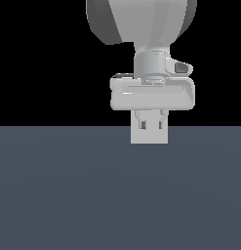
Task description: Plug the charger into the wall socket.
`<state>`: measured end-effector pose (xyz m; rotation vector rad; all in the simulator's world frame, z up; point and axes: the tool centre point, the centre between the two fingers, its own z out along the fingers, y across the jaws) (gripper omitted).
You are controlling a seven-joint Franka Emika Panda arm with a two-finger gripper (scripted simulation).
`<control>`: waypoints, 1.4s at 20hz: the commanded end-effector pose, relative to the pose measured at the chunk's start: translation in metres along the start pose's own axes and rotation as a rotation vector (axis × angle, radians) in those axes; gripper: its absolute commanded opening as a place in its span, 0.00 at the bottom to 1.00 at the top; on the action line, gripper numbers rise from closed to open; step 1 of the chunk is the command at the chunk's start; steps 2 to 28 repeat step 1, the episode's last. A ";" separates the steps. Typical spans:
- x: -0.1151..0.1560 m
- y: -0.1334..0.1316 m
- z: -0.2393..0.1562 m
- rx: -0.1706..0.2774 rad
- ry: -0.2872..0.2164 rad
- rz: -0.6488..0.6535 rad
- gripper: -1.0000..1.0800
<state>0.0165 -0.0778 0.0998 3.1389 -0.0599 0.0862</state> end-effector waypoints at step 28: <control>0.002 0.000 0.000 0.000 0.000 0.000 0.00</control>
